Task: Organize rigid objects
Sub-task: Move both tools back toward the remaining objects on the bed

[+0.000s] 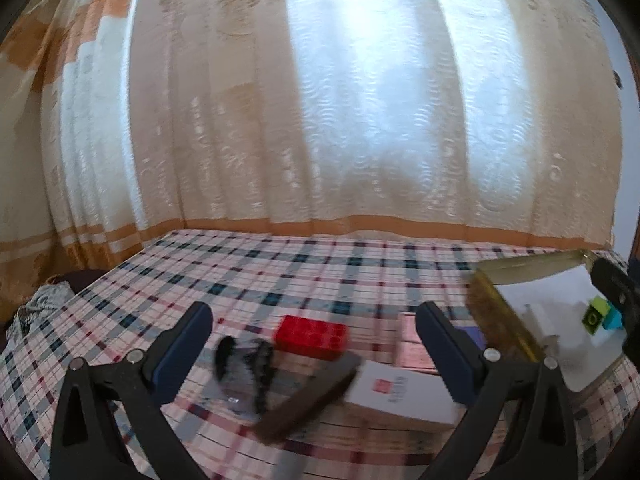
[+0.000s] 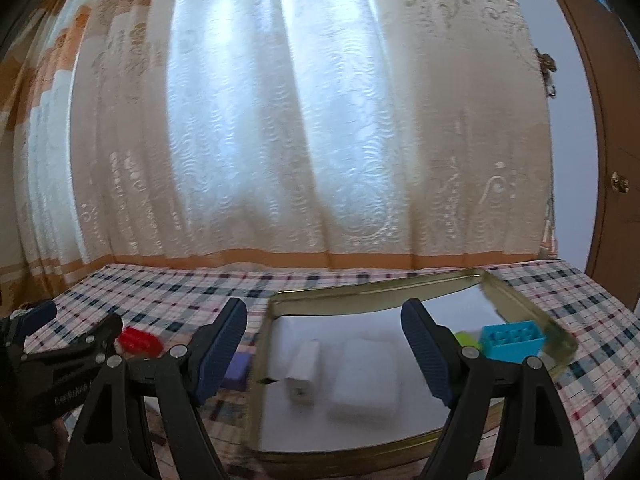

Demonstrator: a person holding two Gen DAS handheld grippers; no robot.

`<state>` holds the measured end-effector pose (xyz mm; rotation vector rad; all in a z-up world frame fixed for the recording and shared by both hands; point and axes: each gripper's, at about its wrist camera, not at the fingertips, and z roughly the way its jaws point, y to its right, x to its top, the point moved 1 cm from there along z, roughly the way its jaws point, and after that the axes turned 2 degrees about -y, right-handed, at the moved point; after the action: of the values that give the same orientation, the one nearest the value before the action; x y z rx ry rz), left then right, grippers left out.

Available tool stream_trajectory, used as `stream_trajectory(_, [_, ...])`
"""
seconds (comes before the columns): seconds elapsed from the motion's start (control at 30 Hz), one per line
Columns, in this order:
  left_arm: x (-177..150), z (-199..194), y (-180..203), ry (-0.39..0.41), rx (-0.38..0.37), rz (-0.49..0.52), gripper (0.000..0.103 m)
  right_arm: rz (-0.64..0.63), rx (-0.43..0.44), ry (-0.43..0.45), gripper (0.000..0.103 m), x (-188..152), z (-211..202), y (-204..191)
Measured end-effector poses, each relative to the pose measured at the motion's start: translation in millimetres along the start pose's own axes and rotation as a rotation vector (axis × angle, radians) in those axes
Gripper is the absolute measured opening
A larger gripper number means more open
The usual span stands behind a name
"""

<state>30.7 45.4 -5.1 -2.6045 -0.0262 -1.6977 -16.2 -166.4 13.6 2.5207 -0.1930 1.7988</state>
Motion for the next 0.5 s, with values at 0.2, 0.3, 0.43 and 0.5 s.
stream_trajectory(0.2, [1.7,11.9,-40.6,-0.018,0.056,-0.064,0.103,0.002,0.053,-0.042,0.081,-6.1,6.3,-22.8])
stream_trajectory(0.3, [1.9,18.1,-60.6,-0.033,0.075,-0.108,0.103,-0.010,0.090,-0.063,0.081,-9.1,8.9,-37.8])
stream_trajectory(0.43, [0.5,25.3,-85.7,-0.055,0.098,-0.171,0.103,-0.041,0.142,-0.088,0.081,-12.7,10.6,-58.0])
stream_trajectory(0.5, [-0.7,28.1,-97.0,-0.068,0.111,-0.202,0.103,-0.064,0.174,-0.113,0.081,-15.1,12.9,-71.1])
